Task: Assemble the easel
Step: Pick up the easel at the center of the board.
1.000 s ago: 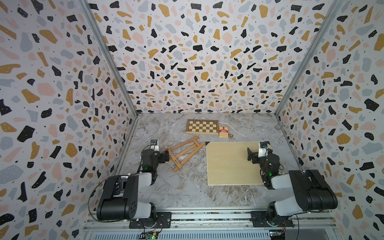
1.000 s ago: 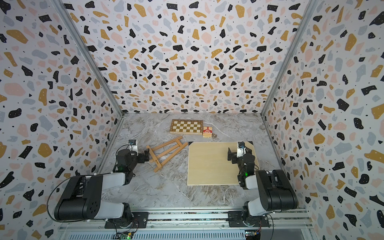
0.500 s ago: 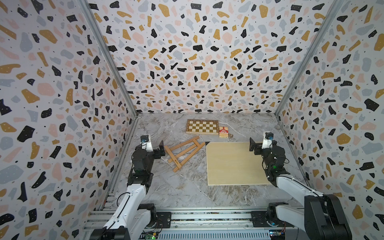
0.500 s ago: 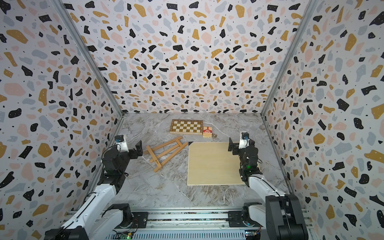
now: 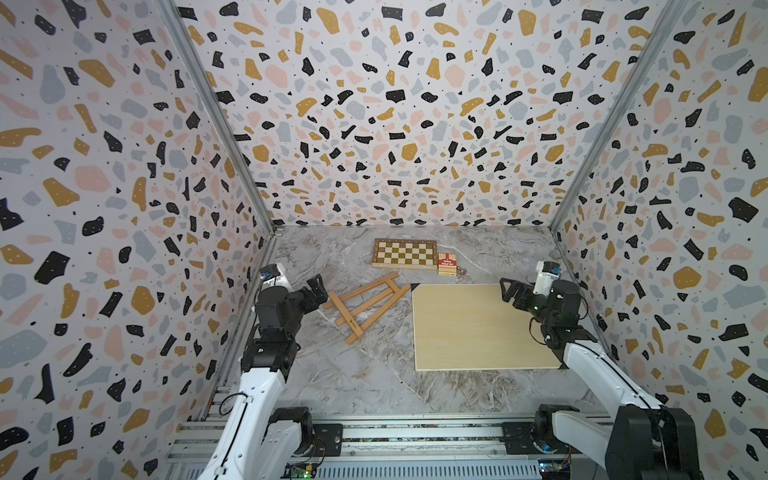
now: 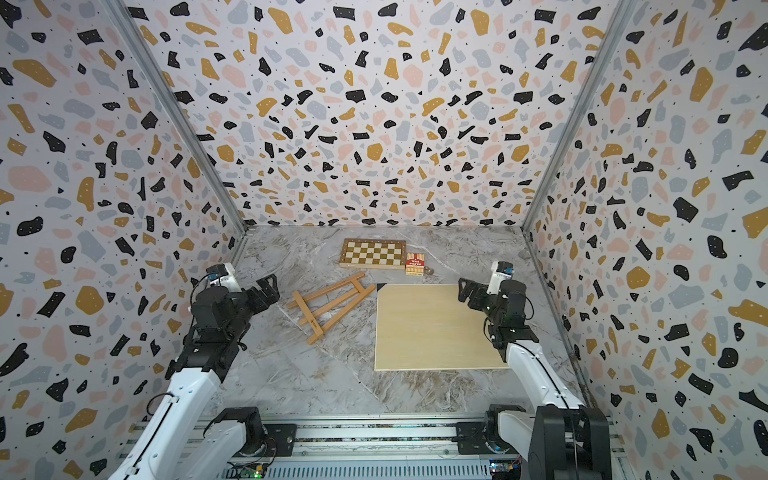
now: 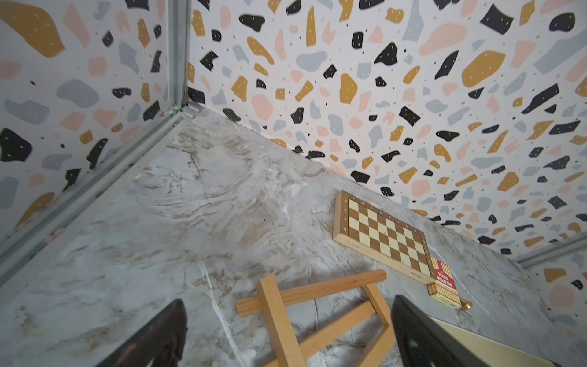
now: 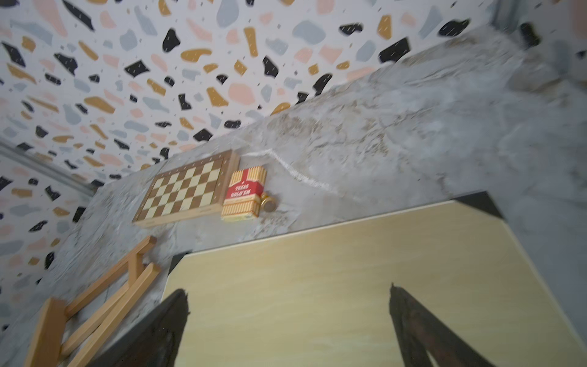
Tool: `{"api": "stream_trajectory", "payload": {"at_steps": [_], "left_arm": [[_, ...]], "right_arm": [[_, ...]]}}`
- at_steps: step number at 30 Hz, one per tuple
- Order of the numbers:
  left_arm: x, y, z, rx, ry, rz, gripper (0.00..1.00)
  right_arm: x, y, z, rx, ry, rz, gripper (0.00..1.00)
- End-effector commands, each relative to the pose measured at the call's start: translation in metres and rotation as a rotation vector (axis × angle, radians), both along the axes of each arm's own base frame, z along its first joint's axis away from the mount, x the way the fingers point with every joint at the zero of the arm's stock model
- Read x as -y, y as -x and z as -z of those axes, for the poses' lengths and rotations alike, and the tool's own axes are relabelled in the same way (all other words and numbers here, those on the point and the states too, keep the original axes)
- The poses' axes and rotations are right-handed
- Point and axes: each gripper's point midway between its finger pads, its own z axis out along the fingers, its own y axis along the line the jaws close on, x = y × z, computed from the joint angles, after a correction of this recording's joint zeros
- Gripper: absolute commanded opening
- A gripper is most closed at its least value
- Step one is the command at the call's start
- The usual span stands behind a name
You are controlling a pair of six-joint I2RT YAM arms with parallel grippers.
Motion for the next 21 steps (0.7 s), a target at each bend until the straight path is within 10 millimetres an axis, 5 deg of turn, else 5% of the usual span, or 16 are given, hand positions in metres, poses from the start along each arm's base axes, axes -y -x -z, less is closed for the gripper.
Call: {"api": "stream_trajectory", "payload": {"at_steps": [1,9,16,21], "left_arm": [[0.022,0.007,0.013,-0.123,-0.013,0.121,0.99],[0.081,-0.002,0.036,-0.271,-0.169,0.398,1.0],[0.138,-0.014,0.063,-0.367,-0.358,0.654,0.92],[0.174,-0.015,0.093,-0.507,-0.452,0.819,0.81]], "right_arm": [[-0.04,0.016,-0.006,-0.032,-0.033,-0.078,1.0],[-0.139,0.061,0.0,0.02,-0.04,-0.325,1.0],[-0.178,0.076,0.003,0.059,-0.047,-0.457,1.0],[-0.188,0.075,0.003,0.028,-0.036,-0.486,1.0]]}}
